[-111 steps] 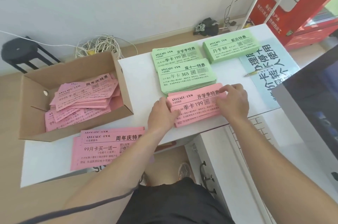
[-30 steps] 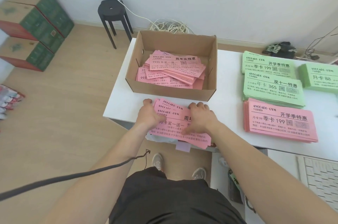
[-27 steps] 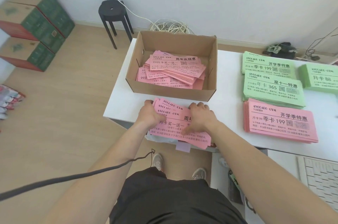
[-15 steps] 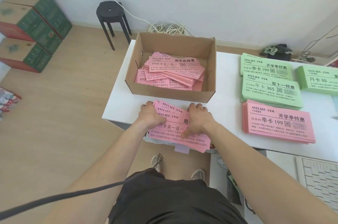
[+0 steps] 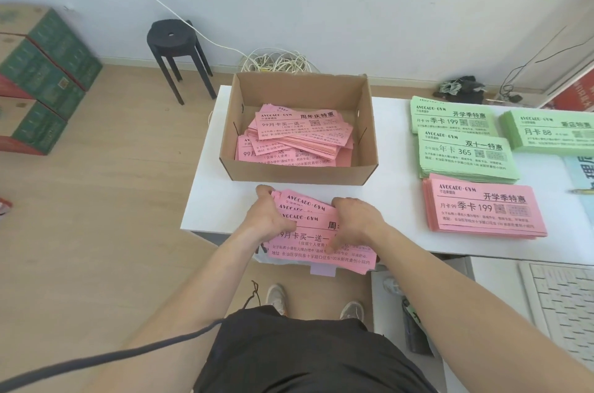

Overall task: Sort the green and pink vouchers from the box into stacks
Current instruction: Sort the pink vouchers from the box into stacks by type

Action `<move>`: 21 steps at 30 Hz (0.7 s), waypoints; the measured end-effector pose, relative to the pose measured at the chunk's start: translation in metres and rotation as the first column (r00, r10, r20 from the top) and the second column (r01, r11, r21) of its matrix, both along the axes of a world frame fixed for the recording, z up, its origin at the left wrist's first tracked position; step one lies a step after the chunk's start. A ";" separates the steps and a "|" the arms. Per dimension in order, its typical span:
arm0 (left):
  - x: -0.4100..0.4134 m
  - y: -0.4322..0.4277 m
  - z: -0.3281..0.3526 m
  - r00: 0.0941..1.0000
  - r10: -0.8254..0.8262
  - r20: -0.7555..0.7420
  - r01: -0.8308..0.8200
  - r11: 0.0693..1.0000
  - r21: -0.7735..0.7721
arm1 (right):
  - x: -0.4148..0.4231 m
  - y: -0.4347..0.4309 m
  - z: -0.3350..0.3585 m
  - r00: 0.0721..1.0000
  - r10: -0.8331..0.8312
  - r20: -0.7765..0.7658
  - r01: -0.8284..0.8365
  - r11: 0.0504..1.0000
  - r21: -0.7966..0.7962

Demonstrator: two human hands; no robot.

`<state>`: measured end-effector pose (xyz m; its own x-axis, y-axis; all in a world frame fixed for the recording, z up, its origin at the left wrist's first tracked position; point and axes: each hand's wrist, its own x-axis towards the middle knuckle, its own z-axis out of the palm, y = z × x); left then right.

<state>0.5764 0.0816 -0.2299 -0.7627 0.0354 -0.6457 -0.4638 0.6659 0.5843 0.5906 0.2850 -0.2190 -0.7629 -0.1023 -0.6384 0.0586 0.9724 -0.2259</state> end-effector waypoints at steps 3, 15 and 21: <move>-0.001 -0.011 -0.002 1.000 -0.003 0.027 0.001 0.997 0.072 | 0.002 -0.004 0.004 1.000 -0.006 -0.005 0.006 1.000 0.024; -0.016 -0.028 0.018 0.940 0.086 -0.329 0.010 0.960 0.279 | -0.013 -0.018 0.028 0.856 0.090 -0.508 0.009 0.982 0.188; -0.001 -0.027 -0.006 0.917 0.189 -0.352 -0.056 0.934 0.354 | -0.003 -0.024 0.001 0.767 0.103 -0.634 0.042 0.977 0.209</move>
<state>0.5757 0.0542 -0.2354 -0.9565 0.0857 -0.2787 -0.2318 0.3565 0.9051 0.5876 0.2609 -0.2178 -0.9982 -0.0591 -0.0134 -0.0591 0.9982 -0.0019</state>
